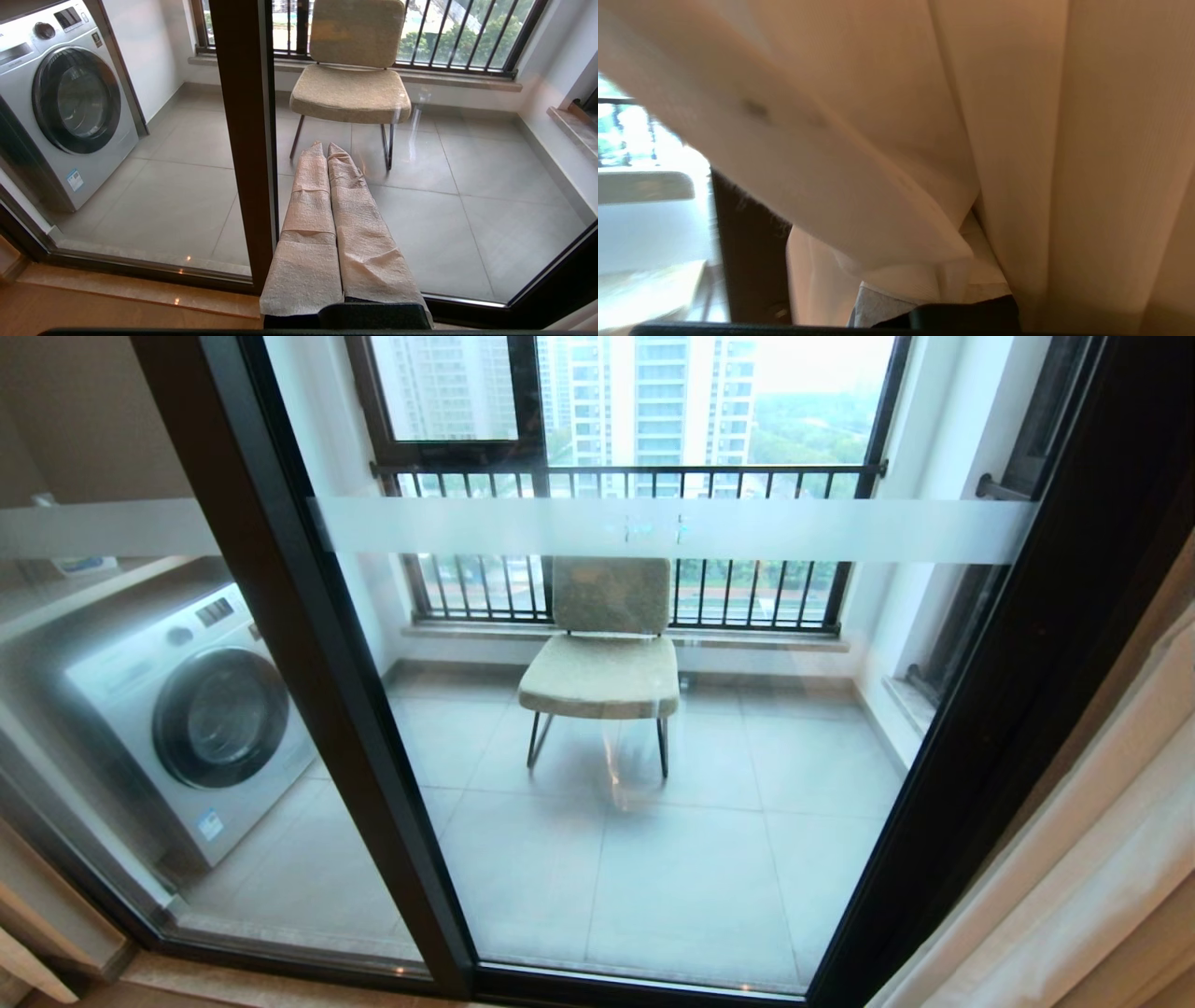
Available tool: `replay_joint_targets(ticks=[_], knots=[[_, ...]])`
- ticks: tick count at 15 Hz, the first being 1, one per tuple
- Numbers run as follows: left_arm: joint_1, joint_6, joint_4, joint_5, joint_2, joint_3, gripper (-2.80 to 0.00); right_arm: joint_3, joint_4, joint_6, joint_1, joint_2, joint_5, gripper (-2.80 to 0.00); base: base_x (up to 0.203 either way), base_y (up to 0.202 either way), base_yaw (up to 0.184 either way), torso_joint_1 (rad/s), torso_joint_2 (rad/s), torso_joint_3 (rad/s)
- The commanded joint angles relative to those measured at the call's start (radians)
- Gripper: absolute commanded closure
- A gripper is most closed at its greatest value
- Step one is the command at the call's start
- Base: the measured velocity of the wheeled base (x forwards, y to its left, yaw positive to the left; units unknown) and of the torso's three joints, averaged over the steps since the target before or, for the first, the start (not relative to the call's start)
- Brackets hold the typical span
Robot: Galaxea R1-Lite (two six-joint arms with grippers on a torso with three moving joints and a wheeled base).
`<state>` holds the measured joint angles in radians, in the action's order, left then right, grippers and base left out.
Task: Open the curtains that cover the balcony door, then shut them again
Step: Pull the inner curtains open on both sides
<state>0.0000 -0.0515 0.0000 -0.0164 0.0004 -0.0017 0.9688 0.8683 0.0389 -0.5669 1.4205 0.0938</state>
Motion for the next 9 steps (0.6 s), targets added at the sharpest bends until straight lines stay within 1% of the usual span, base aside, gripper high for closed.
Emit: replay_joint_targets(ticks=[1,6,9], knots=[[0.000,-0.001,0.000,0.000,0.000,0.000,0.00,0.042,0.005,-0.001,-0.053,0.048,0.002,0.00,0.000,0.000,0.000,0.000,0.00,0.000],[0.000,-0.001,0.000,-0.001,0.000,0.000,0.00,0.073,0.010,-0.002,-0.168,0.099,0.060,0.00,0.000,0.000,0.000,0.000,0.00,0.000],[0.000,-0.001,0.000,0.000,0.000,0.000,0.00,0.114,0.023,-0.033,-0.209,0.146,0.061,0.00,0.000,0.000,0.000,0.000,0.00,0.000]])
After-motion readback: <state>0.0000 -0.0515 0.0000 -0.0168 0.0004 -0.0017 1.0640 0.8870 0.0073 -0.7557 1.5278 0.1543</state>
